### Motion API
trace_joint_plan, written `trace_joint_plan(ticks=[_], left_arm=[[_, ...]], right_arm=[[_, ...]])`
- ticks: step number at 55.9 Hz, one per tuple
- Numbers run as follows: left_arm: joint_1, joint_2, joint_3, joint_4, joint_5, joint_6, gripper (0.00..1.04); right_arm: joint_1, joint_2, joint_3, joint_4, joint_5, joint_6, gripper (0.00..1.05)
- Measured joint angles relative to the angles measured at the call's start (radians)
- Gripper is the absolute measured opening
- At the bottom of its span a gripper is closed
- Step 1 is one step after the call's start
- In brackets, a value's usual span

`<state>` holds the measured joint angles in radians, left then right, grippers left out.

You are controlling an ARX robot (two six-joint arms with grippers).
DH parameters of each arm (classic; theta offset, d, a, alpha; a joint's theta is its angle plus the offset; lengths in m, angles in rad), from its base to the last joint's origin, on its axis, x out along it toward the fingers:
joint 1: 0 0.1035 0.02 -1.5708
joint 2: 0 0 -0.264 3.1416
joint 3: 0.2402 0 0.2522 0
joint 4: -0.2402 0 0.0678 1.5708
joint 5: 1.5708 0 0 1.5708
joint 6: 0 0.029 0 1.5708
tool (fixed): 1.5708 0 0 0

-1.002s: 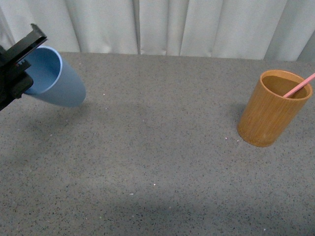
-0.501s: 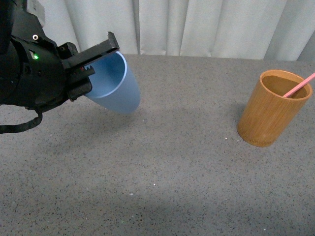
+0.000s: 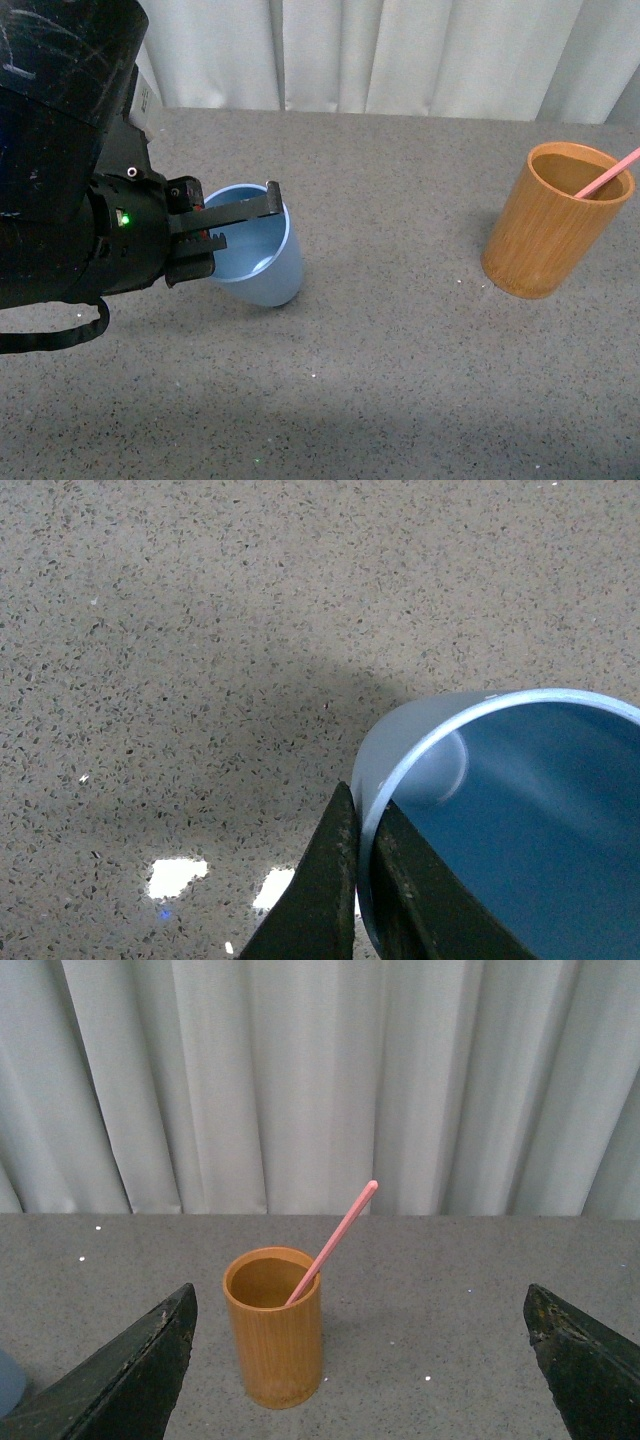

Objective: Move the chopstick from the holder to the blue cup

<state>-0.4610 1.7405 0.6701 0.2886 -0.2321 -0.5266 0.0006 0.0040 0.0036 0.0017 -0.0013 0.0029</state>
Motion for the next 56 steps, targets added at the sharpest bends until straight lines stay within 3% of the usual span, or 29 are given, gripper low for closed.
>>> trace_joint_plan(ticks=[13, 35, 48, 56], left_arm=[[0.000, 0.010, -0.002, 0.000, 0.006, 0.002, 0.06], [0.008, 0.005, -0.002, 0.007, 0.014, -0.018, 0.64], [0.069, -0.066, 0.000, 0.021, -0.001, -0.084, 0.99], [0.126, -0.136, -0.026, 0.034, -0.001, -0.122, 0.98]], right_arm=[[0.000, 0.000, 0.000, 0.000, 0.000, 0.000, 0.95], [0.000, 0.000, 0.000, 0.000, 0.000, 0.000, 0.95], [0.000, 0.000, 0.000, 0.000, 0.000, 0.000, 0.95], [0.000, 0.000, 0.000, 0.000, 0.000, 0.000, 0.95]])
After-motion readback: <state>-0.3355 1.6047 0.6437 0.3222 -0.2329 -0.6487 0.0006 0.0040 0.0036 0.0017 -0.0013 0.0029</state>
